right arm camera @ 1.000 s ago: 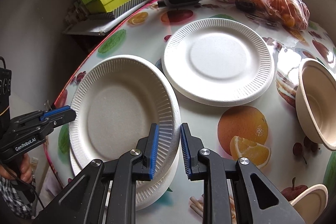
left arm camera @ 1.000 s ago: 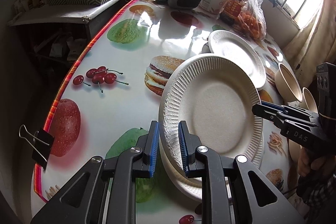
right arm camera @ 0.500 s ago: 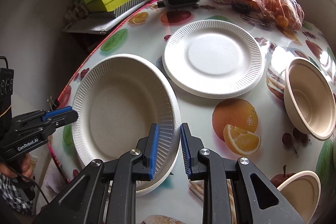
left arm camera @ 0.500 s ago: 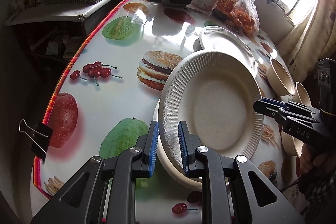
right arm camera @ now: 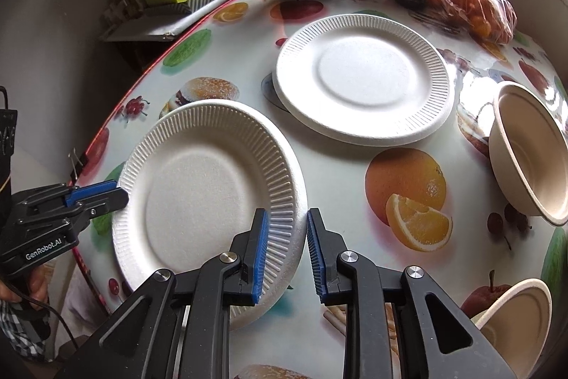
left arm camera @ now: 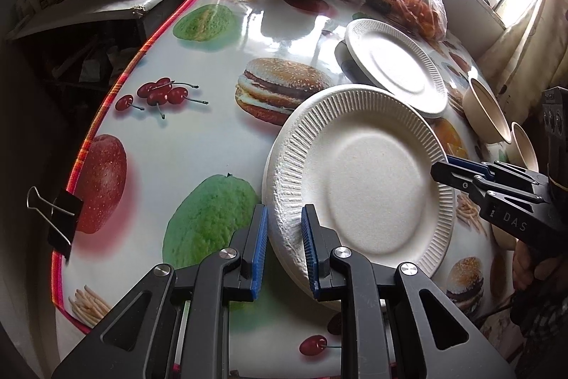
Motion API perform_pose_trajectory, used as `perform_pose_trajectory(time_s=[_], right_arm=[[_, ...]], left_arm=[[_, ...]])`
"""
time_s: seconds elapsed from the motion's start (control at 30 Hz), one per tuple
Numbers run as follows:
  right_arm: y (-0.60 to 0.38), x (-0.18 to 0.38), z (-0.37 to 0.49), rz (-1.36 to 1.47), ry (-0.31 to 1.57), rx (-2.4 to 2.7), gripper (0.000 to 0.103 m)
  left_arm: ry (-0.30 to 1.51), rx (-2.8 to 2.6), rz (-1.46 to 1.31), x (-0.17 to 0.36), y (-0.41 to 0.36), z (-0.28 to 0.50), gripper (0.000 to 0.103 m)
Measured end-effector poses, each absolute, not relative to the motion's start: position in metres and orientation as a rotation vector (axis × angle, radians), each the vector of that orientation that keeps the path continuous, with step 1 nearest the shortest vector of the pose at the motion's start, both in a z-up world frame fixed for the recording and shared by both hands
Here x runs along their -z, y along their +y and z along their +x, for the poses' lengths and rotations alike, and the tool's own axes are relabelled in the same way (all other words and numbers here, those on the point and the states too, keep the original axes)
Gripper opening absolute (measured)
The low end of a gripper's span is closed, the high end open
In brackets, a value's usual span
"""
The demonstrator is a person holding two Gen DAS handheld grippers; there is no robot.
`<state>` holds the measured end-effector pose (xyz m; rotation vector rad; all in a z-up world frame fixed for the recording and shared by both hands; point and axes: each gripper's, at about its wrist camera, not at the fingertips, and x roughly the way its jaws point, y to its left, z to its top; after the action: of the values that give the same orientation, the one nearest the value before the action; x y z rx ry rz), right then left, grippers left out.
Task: Organize plates and bowls
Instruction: 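Lower the held plate onto the other white plate and open the left tool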
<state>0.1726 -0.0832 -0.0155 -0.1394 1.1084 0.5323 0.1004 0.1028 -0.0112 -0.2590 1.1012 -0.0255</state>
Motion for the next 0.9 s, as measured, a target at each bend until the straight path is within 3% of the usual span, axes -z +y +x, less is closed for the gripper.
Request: perform_pose_trajectory(time_s=[0.4,0.5,0.63,0.8,0.9], right_arm=[[-0.080,0.020,0.172,-0.161,1.102,-0.521,0.025],[-0.080,0.020,0.171,-0.161,1.098,-0.515,0.035],[-0.080,0.019,0.169,-0.169,1.088,-0.513,0.038],[-0.082,0.016,0.168,-0.177,1.068,-0.486,0.053],[-0.085,0.011,0.165,-0.194,1.035,-0.464,0.054]], left_arm=[[1.099,0.022,-0.256,0.012,0.103,0.101,0.020],[1.091,0.019,-0.252,0.011,0.103,0.100,0.020],[1.087,0.012,-0.248,0.010,0.105,0.101,0.021],[1.069,0.003,-0.255,0.005,0.108,0.102,0.031],[1.050,0.011,-0.258,-0.001,0.109,0.106,0.032]])
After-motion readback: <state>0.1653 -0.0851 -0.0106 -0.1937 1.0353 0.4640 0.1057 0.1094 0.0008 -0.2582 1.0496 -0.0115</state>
